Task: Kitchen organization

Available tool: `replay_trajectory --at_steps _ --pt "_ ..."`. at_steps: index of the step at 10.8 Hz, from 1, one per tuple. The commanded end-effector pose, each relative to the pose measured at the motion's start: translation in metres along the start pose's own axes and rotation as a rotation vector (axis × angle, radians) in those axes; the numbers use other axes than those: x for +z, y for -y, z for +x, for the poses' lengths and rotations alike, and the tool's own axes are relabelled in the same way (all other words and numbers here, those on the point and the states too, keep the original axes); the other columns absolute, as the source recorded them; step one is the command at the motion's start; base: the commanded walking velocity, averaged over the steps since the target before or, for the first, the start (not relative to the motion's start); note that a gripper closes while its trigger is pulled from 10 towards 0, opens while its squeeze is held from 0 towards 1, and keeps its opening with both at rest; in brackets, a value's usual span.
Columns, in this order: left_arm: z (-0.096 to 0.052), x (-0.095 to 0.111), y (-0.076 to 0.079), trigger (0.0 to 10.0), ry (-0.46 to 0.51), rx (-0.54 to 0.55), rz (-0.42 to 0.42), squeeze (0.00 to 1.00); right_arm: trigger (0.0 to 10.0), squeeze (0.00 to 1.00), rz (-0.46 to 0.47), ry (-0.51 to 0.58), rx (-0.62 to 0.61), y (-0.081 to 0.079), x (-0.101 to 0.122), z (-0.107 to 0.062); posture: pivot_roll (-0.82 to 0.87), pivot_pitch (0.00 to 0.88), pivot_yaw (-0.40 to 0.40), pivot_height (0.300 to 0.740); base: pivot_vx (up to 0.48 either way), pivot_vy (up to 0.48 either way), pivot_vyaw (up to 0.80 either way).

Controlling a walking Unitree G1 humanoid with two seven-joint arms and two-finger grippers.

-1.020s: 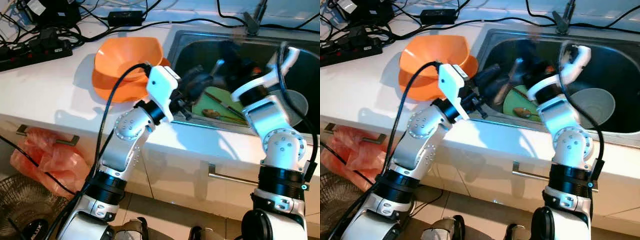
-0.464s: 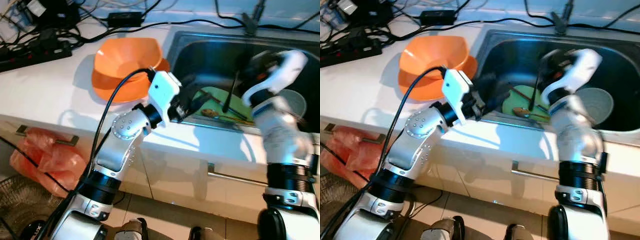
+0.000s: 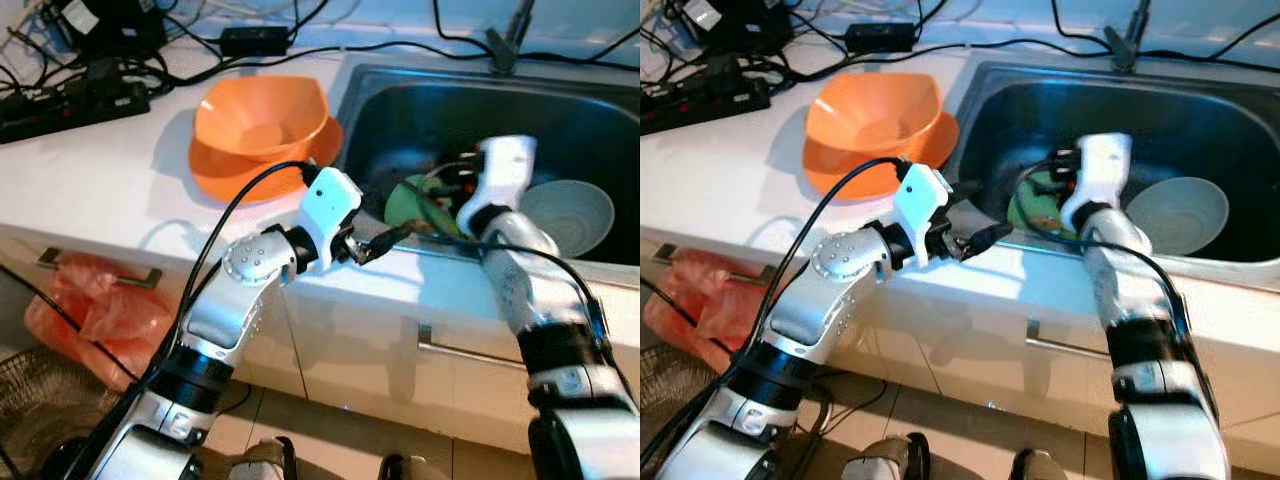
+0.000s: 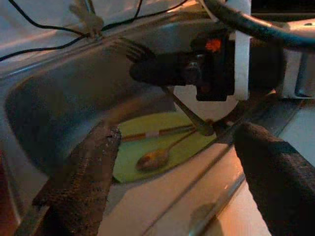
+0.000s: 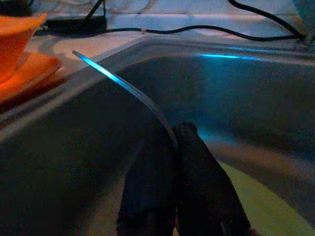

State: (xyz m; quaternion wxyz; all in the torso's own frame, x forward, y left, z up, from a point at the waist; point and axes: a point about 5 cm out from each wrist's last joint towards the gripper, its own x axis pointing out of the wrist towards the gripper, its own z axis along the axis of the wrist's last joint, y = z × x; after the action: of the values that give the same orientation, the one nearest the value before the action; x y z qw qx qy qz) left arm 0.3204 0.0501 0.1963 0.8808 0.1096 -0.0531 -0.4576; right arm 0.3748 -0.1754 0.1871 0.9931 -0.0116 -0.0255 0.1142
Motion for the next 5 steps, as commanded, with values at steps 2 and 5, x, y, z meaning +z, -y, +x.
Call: replay_trajectory --at_steps 2,5 --pt "-0.0008 -0.0008 -0.0026 10.0 -0.039 0.005 0.015 1.00 10.0 1.00 -0.062 -0.058 0.016 -0.0008 -0.0099 0.0036 0.13 0.134 0.051 0.740 0.000 0.000 0.00" --pt "-0.0022 -0.0026 -0.0058 10.0 -0.064 0.022 0.015 1.00 10.0 1.00 -0.060 -0.071 0.001 0.0022 -0.0111 0.0076 0.13 0.135 0.053 0.740 0.000 0.000 0.00"
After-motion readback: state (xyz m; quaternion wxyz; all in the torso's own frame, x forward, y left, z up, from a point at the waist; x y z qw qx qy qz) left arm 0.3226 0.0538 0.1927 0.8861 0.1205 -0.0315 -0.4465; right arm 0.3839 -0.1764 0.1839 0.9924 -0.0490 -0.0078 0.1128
